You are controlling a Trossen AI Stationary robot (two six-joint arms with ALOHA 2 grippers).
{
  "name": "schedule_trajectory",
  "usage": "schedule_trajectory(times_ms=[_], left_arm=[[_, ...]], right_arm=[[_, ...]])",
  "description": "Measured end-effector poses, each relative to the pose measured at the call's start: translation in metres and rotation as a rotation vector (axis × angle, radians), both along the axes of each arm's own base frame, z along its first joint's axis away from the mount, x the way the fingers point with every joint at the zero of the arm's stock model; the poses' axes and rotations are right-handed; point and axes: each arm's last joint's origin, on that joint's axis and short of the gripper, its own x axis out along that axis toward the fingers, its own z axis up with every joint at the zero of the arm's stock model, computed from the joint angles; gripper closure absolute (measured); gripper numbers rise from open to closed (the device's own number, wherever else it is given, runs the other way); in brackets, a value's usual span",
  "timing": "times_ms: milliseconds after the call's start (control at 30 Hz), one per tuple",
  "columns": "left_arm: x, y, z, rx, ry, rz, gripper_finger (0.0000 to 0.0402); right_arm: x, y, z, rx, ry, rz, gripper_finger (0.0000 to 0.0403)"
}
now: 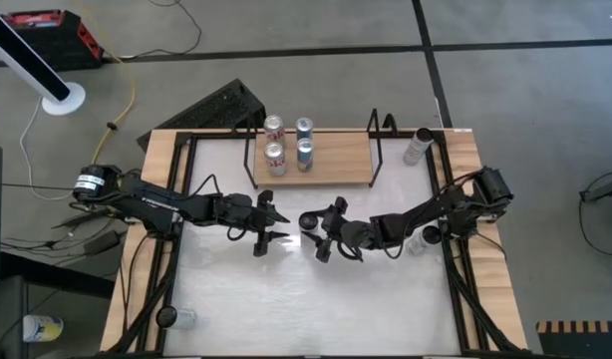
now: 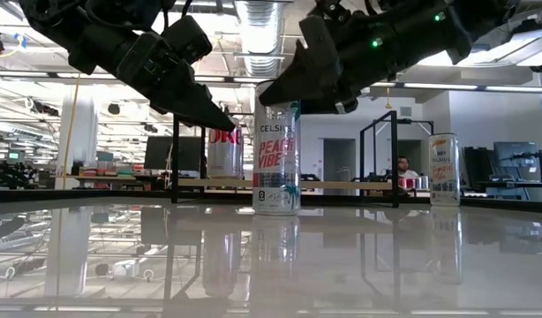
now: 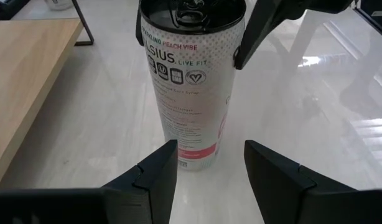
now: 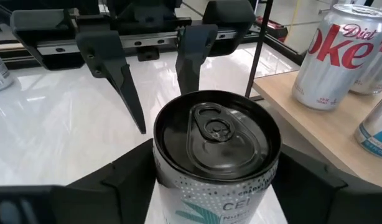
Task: Place canned beverage on shelf
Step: Put the left white pink soda can on the shelf
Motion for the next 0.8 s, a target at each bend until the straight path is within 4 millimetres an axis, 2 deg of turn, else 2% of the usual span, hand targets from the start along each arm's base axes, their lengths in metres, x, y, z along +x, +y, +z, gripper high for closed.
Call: schedule_trajectory(times_ms=[200, 300, 400, 533, 633, 800], left_arm=[[-0.002, 0.000, 0.001, 0.009, 0.012, -0.009, 0.0233], [-0.006, 0.000, 0.008, 0.026, -0.008, -0.024, 0.0233], [-0.008, 0.000, 0.014, 0.024, -0.033, -0.032, 0.0233], [-0.009, -0.001, 0.018, 0.059, -0.053, -0.058, 0.0233], [-0.009, -0.001, 0.018, 0.092, -0.051, -0.072, 0.0233], [-0.008, 0.001, 0.019, 0.161, -0.074, -0.089, 0.0233]], right_arm=[[-0.005, 0.001, 0.009, -0.027, 0.013, 0.019, 0.0125], [-0.017, -0.002, 0.030, -0.052, 0.021, 0.030, 0.0125], [-0.031, -0.014, 0.055, -0.082, 0.023, 0.013, 0.0125], [-0.048, -0.046, 0.080, -0.118, 0.032, -0.023, 0.0125], [-0.057, -0.080, 0.093, -0.104, -0.006, -0.010, 0.0125], [-0.068, -0.149, 0.090, -0.053, 0.014, 0.004, 0.0125]])
